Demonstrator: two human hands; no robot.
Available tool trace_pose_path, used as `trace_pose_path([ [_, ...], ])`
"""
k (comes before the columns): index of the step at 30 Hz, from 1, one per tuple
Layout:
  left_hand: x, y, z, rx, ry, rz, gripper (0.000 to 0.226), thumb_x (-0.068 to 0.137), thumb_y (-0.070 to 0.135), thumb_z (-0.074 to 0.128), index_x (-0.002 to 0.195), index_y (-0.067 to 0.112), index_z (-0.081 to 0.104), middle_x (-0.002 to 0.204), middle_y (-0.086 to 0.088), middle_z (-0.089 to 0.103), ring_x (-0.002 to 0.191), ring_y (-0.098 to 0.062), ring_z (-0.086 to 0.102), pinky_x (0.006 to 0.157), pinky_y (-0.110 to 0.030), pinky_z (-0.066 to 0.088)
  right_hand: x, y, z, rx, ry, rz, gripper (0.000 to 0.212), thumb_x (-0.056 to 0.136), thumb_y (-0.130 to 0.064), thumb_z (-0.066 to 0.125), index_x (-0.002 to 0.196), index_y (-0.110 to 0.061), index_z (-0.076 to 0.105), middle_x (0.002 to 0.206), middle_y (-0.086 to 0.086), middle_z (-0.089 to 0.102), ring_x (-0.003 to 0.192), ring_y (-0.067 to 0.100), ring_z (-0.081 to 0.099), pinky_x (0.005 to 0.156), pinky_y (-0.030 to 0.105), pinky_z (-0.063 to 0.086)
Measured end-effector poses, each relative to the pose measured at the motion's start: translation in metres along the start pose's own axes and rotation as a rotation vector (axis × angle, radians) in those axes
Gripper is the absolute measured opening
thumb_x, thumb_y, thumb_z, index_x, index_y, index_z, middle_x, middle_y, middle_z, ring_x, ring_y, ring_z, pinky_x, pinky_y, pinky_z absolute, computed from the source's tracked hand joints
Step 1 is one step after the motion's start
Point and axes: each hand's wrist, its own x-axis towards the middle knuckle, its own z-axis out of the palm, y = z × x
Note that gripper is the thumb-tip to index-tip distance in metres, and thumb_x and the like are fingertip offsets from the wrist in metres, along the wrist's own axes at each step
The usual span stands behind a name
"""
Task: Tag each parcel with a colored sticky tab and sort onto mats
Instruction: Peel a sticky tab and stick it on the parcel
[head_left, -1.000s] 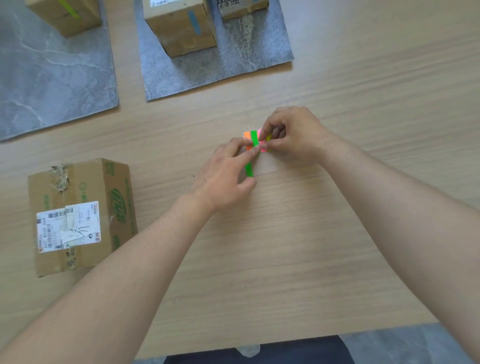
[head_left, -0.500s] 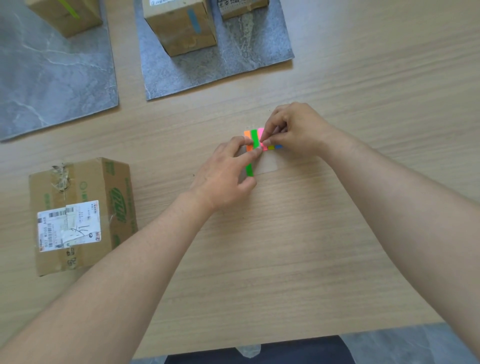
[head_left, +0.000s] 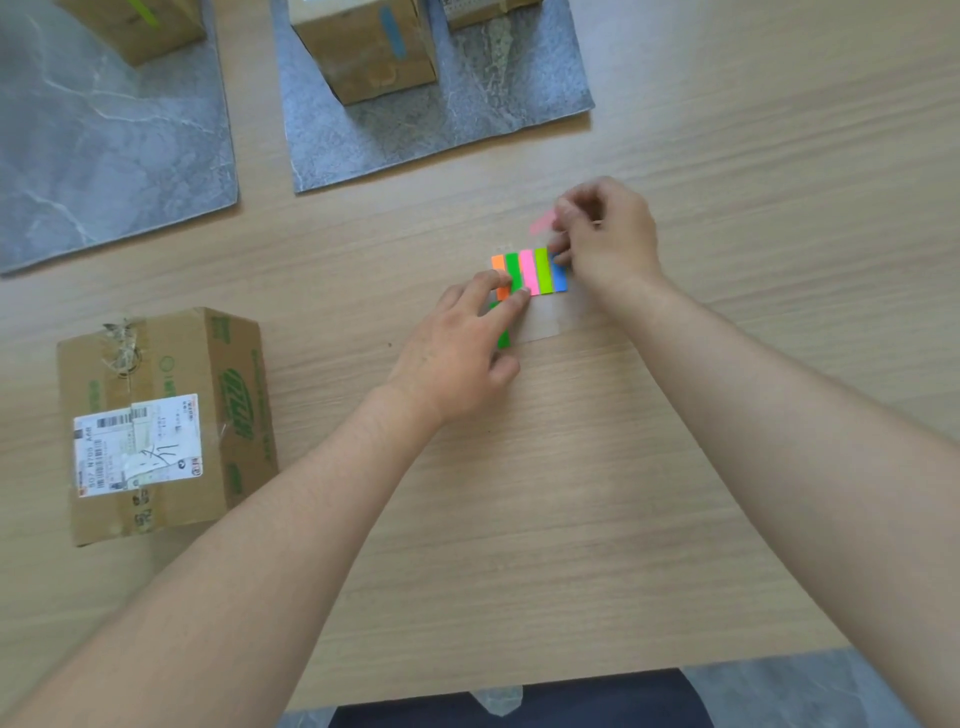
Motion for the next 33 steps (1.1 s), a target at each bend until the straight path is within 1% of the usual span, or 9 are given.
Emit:
trace_pose_path([
  [3,0.003,0.000,-0.002,-0.090,-0.017,-0.031,0.066,0.079,0.032,0.051,0.143,0.017,0.054,0.147,-0.009,0.045,0.123,-0.033,0.048,0.104,-0.036,0.041,-0.013,-0.007,-0.002,0.307,0.240,0.048,0.011,0.096,-0.012,0.066,0.087,-0.020,0.065,0.079,0.001,0.068,0.063,0.013,0.071,0.059,0.029,0.058],
  [6,0.009,-0.001,-0.012,-0.479,0.147,-0.152,0.047,0.084,0.024,0.057,0.129,0.013,0.067,0.129,-0.005,0.062,0.118,-0.019,0.058,0.102,-0.025,0.041,-0.036,-0.020,0.001,0.400,0.161,-0.074,0.010,0.091,-0.007,0.072,0.087,-0.016,0.071,0.079,0.001,0.072,0.071,0.017,0.072,0.066,0.032,0.061],
  [9,0.007,-0.002,-0.042,-1.063,0.391,-0.593,0.010,0.090,0.014,0.069,0.097,0.016,0.077,0.101,0.002,0.073,0.092,-0.007,0.065,0.092,-0.024,0.053,-0.056,-0.028,0.007,0.402,0.082,-0.139,0.009,0.086,-0.005,0.078,0.090,-0.013,0.078,0.079,0.002,0.075,0.075,0.018,0.073,0.075,0.038,0.062],
  [11,0.001,-0.005,-0.063,-1.399,0.373,-0.766,0.002,0.088,0.011,0.074,0.088,0.012,0.076,0.092,-0.001,0.073,0.088,-0.015,0.065,0.092,-0.031,0.057,-0.067,-0.032,0.010,0.365,0.056,-0.200,0.010,0.084,-0.007,0.080,0.092,-0.012,0.080,0.083,0.000,0.077,0.080,0.019,0.075,0.079,0.038,0.062],
  [13,-0.008,-0.009,-0.080,-1.540,0.304,-0.814,0.002,0.086,0.010,0.075,0.088,0.010,0.075,0.093,-0.002,0.075,0.096,-0.021,0.069,0.095,-0.034,0.057,-0.078,-0.038,0.014,0.295,0.044,-0.303,0.011,0.083,-0.008,0.081,0.093,-0.012,0.080,0.087,-0.001,0.077,0.085,0.016,0.074,0.080,0.032,0.059],
  [17,-0.029,-0.012,-0.098,-1.565,0.237,-0.808,0.013,0.084,0.016,0.079,0.095,0.010,0.075,0.100,-0.003,0.077,0.109,-0.025,0.070,0.099,-0.034,0.055,-0.099,-0.051,0.028,0.200,-0.013,-0.486,0.010,0.084,-0.008,0.081,0.094,-0.008,0.081,0.091,0.001,0.076,0.087,0.011,0.072,0.079,0.025,0.055],
  [21,-0.056,-0.019,-0.107,-1.561,0.309,-0.816,0.011,0.083,0.013,0.081,0.089,0.010,0.072,0.101,-0.007,0.072,0.114,-0.030,0.067,0.100,-0.035,0.054,-0.119,-0.066,0.046,0.158,-0.065,-0.547,0.011,0.085,-0.007,0.080,0.096,-0.006,0.081,0.092,0.004,0.076,0.088,0.013,0.071,0.078,0.029,0.057],
  [26,-0.101,-0.046,-0.116,-1.525,0.349,-0.715,0.008,0.083,0.011,0.080,0.081,0.011,0.073,0.097,-0.008,0.069,0.099,-0.021,0.067,0.103,-0.037,0.052,-0.147,-0.082,0.072,0.140,-0.163,-0.580,0.014,0.085,-0.008,0.081,0.098,-0.005,0.080,0.094,0.004,0.075,0.088,0.017,0.072,0.077,0.036,0.059],
  [33,-0.170,-0.091,-0.113,-1.192,0.501,-0.611,0.007,0.086,0.015,0.078,0.080,0.013,0.075,0.086,0.003,0.072,0.079,-0.007,0.067,0.075,-0.026,0.059,-0.200,-0.088,0.120,0.033,-0.218,-0.477,0.057,0.089,0.001,0.069,0.142,-0.017,0.059,0.137,-0.002,0.066,0.125,0.003,0.061,0.101,0.028,0.053],
])
